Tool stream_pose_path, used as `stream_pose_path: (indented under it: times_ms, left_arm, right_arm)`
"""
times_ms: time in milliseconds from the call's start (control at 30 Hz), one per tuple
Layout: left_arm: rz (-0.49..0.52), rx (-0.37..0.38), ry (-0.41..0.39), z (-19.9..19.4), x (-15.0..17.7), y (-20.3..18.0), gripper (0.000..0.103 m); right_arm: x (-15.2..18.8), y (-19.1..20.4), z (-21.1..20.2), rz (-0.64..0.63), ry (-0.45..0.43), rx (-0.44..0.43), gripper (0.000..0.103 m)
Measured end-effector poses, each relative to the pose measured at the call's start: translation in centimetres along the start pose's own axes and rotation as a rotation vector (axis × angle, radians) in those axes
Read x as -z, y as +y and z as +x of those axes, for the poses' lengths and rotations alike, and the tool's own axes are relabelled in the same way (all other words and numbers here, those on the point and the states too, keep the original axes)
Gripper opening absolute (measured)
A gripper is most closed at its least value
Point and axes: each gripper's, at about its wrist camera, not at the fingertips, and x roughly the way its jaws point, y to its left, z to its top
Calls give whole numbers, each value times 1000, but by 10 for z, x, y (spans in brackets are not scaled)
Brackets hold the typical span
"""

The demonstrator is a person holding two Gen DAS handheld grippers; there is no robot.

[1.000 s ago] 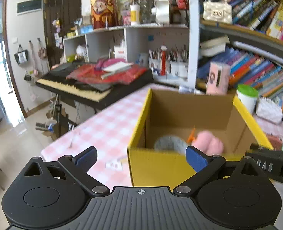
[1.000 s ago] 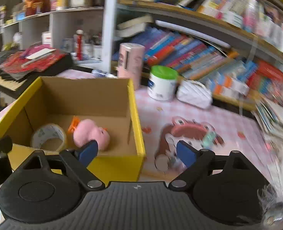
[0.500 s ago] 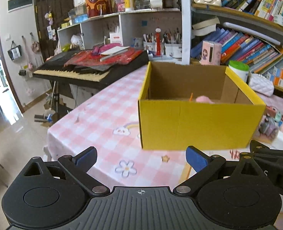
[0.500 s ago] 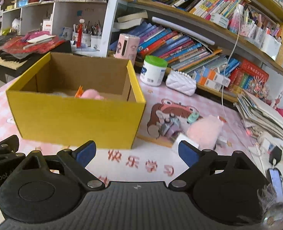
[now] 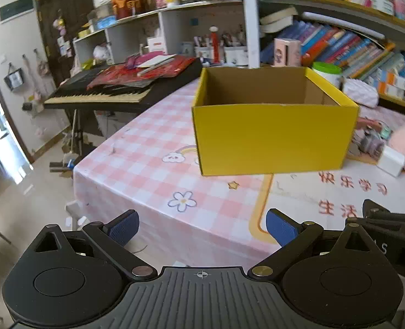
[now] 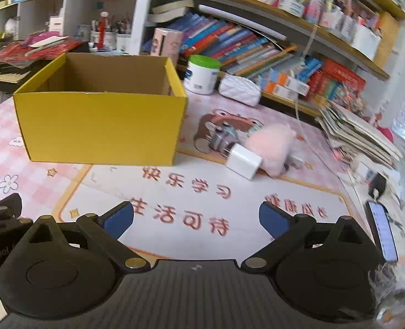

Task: Organize objects
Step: 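Withdraw both grippers from the box back toward the pink pig plush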

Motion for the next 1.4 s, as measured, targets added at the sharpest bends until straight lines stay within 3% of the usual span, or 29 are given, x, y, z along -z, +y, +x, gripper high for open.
stream_pose_path:
  times_ms: [900, 1400]
  left_arm:
    - [159, 146, -15, -27, 22, -39, 100]
    - [216, 227, -32, -28, 15, -73, 100]
  right_arm:
    - [46, -48, -35, 137, 50, 171, 100]
    - [49, -84, -29, 195, 63, 247, 100]
